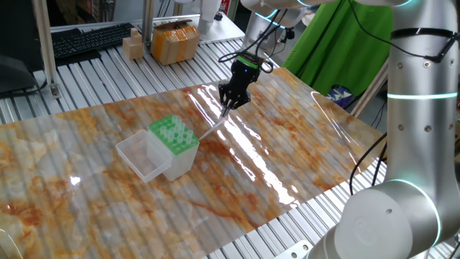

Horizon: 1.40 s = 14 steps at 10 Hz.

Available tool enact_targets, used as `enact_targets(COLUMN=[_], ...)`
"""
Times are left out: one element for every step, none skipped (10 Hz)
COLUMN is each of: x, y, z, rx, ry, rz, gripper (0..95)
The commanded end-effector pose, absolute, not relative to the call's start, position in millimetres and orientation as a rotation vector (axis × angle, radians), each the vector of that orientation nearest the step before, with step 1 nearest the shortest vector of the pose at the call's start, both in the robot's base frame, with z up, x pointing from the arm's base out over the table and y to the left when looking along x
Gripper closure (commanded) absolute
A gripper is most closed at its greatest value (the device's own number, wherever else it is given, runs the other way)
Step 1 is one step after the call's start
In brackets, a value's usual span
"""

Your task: Insert a large pipette tip into the holder for large pipette tips

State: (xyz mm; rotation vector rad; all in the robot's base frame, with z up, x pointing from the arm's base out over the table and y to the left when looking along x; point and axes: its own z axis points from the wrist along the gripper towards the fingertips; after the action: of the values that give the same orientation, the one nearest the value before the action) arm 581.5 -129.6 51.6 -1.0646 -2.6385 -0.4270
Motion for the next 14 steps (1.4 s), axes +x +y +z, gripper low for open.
enact_targets(x=[582.5,582.6,582.6,582.5,582.7,582.7,582.7,582.9,583.2,583.3,583.4,583.4,583.4,583.4], y=[-130.7,-131.1,-131.5,-131.5,-131.5,-131.5,-131.6,-131.7,-131.9,-132.0,-132.0,-132.1,-132.1,-132.1], z=[50.3,48.2,46.5,45.7,45.9,45.9,45.9,46.0,46.4,46.5,46.5,46.5,46.5,46.5], rx=[-1.062,-1.064,-1.063,-1.061,-1.06,-1.06,-1.063,-1.062,-1.062,-1.063,-1.068,-1.071,-1.067,-1.069], ry=[-2.634,-2.631,-2.629,-2.631,-2.628,-2.627,-2.626,-2.627,-2.627,-2.626,-2.623,-2.623,-2.626,-2.624], rz=[-0.432,-0.436,-0.441,-0.443,-0.448,-0.448,-0.447,-0.446,-0.447,-0.447,-0.447,-0.445,-0.444,-0.446], gripper=[95.0,95.0,95.0,95.0,95.0,95.0,95.0,95.0,95.0,95.0,95.0,95.0,95.0,95.0])
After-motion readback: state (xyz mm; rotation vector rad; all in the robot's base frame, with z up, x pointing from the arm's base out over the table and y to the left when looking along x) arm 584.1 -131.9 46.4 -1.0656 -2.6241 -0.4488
